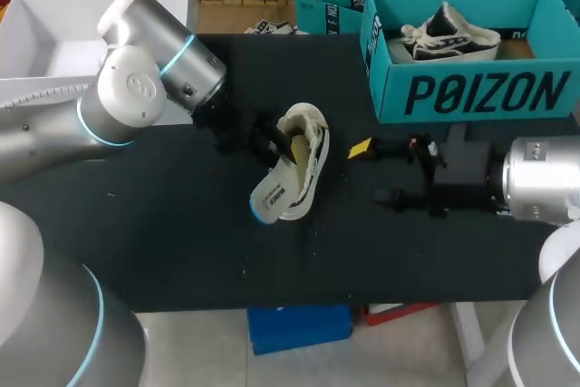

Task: Take the shoe out of the shoebox, open the shoe tongue, remove and reinsert the insole, then place the shoe into the shoebox

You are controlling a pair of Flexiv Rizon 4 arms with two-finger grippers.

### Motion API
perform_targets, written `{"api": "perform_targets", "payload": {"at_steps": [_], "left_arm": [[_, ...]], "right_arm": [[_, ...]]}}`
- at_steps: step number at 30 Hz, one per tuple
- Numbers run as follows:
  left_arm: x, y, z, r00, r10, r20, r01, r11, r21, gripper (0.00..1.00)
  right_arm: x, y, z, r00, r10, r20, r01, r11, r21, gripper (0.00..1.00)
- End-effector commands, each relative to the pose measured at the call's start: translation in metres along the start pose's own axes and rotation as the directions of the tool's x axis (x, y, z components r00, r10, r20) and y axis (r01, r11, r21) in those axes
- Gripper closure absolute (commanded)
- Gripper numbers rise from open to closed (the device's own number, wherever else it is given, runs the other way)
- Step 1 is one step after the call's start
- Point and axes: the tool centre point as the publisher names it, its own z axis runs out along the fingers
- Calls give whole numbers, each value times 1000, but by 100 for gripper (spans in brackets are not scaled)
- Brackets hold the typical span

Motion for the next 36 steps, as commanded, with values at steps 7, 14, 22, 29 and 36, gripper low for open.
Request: {"api": "perform_targets", "payload": {"at_steps": [7, 14, 22, 29, 36], "left_arm": [[-7, -21, -14, 1000, 26, 2, -26, 1000, 8, 0], [-3, -38, -17, 999, 40, -12, -39, 999, 38, 0], [-4, -48, -17, 999, 48, -11, -47, 997, 59, 4], [-4, -62, -16, 997, 71, -25, -68, 992, 111, 54], [-3, -69, -16, 995, 90, -37, -83, 984, 161, 100]], "right_arm": [[0, 0, 1, 1000, 0, 1, 0, 1000, 0, 0], [0, 0, 1, 1000, 0, 1, 0, 1000, 0, 0], [0, 0, 1, 1000, 0, 1, 0, 1000, 0, 0], [0, 0, 1, 1000, 0, 1, 0, 1000, 0, 0], [0, 0, 1, 1000, 0, 1, 0, 1000, 0, 0]]}}
